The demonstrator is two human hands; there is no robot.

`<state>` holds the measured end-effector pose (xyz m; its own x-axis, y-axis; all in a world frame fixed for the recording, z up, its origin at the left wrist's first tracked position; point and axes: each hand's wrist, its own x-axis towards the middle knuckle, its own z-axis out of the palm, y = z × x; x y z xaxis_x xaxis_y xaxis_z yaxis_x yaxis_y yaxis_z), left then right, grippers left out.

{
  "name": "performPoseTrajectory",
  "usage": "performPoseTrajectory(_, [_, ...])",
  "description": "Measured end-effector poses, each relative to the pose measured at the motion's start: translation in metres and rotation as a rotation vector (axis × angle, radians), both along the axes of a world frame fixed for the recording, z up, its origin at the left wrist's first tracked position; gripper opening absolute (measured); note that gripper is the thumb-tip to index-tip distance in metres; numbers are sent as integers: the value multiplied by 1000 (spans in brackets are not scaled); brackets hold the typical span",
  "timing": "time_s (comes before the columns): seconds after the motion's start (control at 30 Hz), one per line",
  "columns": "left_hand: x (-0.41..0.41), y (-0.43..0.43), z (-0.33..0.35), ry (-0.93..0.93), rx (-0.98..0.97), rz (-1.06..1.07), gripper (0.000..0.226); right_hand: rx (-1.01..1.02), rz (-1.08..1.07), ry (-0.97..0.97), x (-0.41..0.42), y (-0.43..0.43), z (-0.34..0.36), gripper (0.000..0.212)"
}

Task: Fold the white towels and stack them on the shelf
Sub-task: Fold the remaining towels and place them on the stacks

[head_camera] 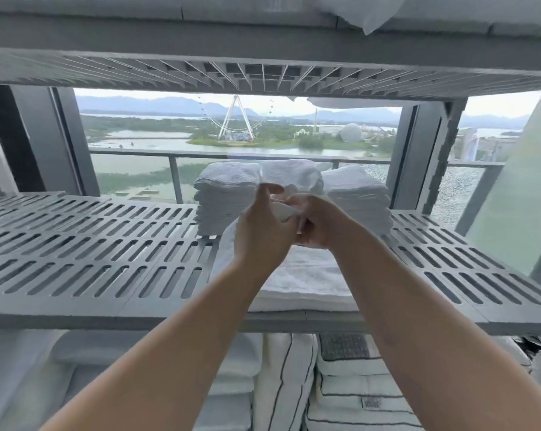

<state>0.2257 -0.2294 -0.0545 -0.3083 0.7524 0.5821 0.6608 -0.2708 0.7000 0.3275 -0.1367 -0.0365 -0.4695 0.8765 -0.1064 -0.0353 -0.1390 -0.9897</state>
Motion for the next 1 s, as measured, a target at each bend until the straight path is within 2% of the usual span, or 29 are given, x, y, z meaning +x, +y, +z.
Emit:
performPoseTrajectory(0.1, [6,-1,-2,46,-33,-85,50,12,-18,72,16,12,-12,24])
performPoseTrajectory(0.17, [1,-5,-2,66,-7,-146,37,-5,-38,140,24,18,-19,22])
performPoseTrajectory(0.23, [-8,-7,-1,55,47,-180,18,12,-130,103,30,20,-24,18])
performPoseTrajectory(0.3, [-17,-3,-1,55,74,-152,15,35,-188,50,37,21,-29,17])
performPoseTrajectory(0.4, [-29,11,-6,129,0,-50,13,49,-208,19,51,18,-30,17])
performPoseTrajectory(0.5, [-32,22,-19,269,-169,-92,19,67,-217,-4,66,17,-28,19])
performPoseTrajectory(0.7, [-28,29,-29,486,-240,-229,33,168,-318,-248,80,17,-36,29])
performPoseTrajectory(0.83, [-26,33,-37,697,-270,-239,48,233,-337,-504,85,15,-41,20])
performPoseTrajectory(0.93, [-24,35,-53,745,-358,-340,60,249,-337,-671,86,16,-46,15])
performPoseTrajectory(1.0, [-20,36,-63,830,-389,-344,68,328,-397,-798,86,17,-50,15])
